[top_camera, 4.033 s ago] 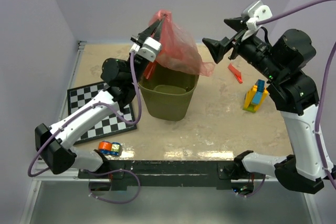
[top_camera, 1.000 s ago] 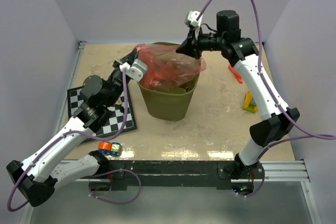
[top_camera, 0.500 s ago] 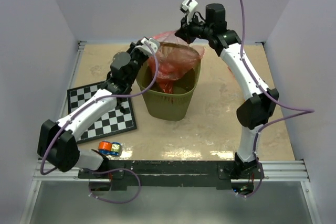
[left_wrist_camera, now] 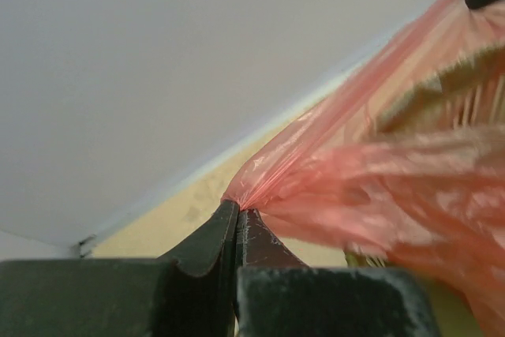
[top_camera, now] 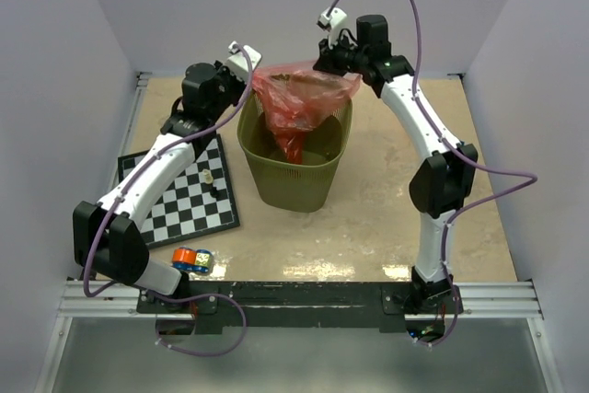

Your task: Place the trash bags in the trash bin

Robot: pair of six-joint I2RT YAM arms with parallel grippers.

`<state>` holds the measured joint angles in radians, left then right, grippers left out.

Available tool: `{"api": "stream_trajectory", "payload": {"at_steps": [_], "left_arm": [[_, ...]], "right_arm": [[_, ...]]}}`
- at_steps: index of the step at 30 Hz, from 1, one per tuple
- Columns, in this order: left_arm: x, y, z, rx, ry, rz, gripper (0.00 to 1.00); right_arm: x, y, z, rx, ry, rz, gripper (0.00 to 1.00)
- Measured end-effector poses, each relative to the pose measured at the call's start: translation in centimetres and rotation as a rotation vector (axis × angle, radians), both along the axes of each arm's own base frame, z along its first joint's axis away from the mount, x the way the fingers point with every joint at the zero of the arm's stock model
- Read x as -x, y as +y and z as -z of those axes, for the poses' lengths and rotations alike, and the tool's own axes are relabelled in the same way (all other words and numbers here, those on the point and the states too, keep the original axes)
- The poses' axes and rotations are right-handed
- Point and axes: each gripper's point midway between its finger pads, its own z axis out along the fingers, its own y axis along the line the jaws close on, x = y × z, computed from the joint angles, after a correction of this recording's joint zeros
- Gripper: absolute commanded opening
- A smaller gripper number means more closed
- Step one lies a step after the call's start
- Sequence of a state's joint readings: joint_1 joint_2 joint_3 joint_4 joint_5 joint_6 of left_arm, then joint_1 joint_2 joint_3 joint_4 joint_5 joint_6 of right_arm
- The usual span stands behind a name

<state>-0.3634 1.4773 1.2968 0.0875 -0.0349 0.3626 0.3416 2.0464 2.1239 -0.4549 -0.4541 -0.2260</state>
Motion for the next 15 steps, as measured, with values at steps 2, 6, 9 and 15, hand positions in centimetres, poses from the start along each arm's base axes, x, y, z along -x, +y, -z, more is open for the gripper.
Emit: {"api": "stream_trajectory", "payload": {"at_steps": [2, 6, 9, 15], "left_arm": [[0.5, -0.1, 1.8, -0.010, 0.072, 0.030, 0.00], [1.8, -0.6, 4.8, -0.021, 0.195, 0.094, 0.00], [2.7, -0.5, 6.7, -0.011, 0.276, 0.134, 0.01], [4.4, -0.5, 8.0, 0.055, 0.369, 0.214, 0.02]], "right_arm": [[-0.1, -0.5, 0.9, -0.002, 0.023, 0.011, 0.12], [0.3, -1.7, 2.5, 0.013, 0.072, 0.027, 0.18], [0.9, -2.2, 4.5, 0.017, 0.140, 0.027, 0.24], [1.7, -2.9, 5.9, -0.024, 0.233, 0.011, 0.38]]}}
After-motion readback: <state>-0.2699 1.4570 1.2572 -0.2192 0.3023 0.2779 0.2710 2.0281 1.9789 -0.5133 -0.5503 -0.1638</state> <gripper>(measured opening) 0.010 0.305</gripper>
